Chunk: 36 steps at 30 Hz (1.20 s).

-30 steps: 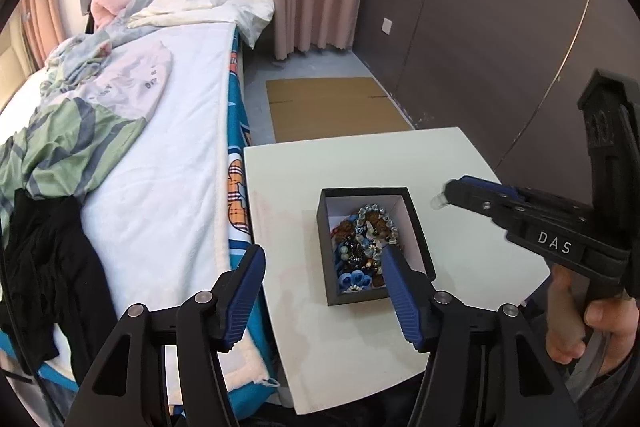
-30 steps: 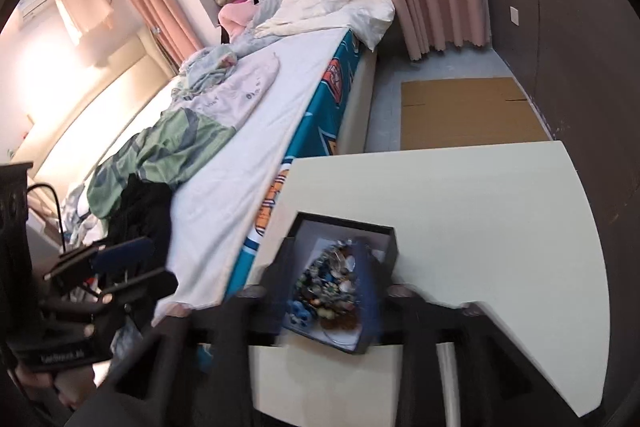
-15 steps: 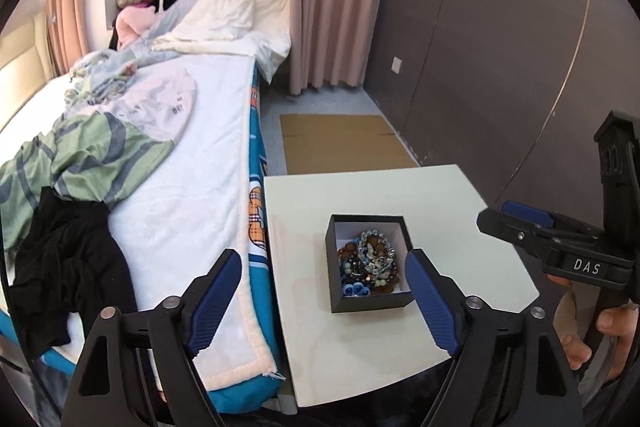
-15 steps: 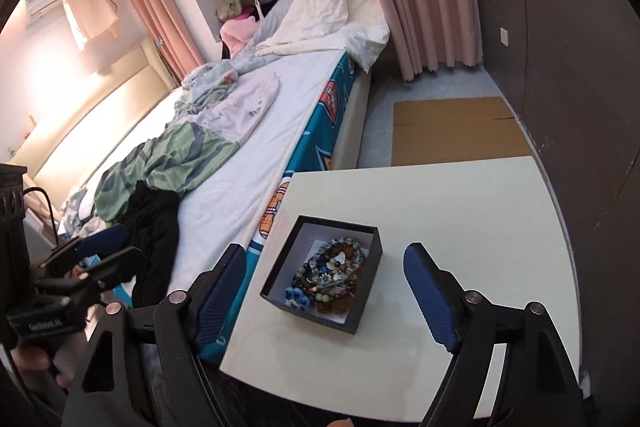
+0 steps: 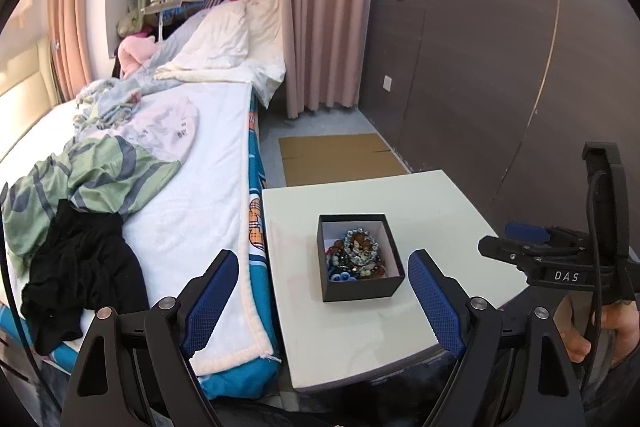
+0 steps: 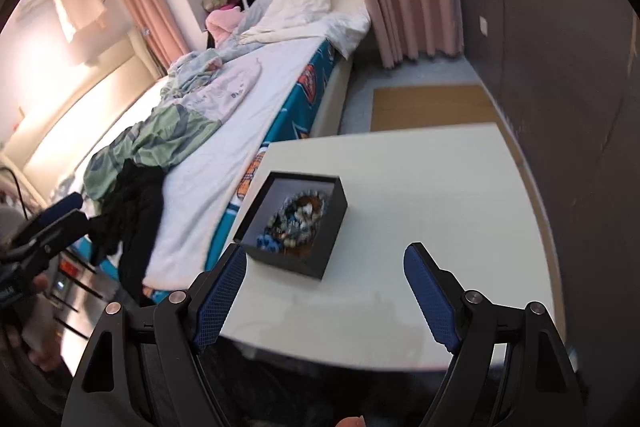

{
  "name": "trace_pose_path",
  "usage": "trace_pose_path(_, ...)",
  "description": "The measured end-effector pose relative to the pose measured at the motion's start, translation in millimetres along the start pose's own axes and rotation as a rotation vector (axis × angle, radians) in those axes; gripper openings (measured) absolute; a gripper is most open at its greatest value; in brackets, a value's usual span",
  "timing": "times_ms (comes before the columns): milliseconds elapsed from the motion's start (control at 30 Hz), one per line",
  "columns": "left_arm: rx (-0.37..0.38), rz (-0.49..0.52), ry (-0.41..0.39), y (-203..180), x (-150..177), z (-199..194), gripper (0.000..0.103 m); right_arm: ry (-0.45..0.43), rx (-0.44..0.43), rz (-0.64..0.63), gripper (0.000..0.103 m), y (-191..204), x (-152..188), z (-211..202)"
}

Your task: Organize jewelry

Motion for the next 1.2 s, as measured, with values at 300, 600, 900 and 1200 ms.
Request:
trace_pose_path(300, 0.003, 0.033, -0.062, -31.5, 7.9, -30.9, 0.090, -0.089, 0.011, -0.054, 0.081, 1.7, 21.7, -50.2)
trace_pose_path(600, -0.025, 0.025, -0.128, -52.6, 11.1, -55.5, 0.100, -0.139, 0.087, -0.077, 0.103, -6.0, 41.3, -88.5)
trace_pose_path(900, -0.056, 0.011, -0.167, -53.6, 16.0, -81.1, 0.102, -0.180, 0.088, -0.093, 0.103, 7.1, 51.3, -118.4)
trace_pose_path(1200, -0.077, -0.022, -0.182, -44.9, 21.4, -99.9, 0.103, -0.171, 0.070, -0.105, 0.103, 26.1, 55.4, -126.4)
Point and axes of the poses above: each gripper's, at about its wrist camera, not at the fingertips, and z roughly the way its jaws point, y to its left, x to its underside, the point moved 7 cm from there along z, roughly the way its jaws point, and after that the axes turned 11 degrees about z, right-handed, at the moved point
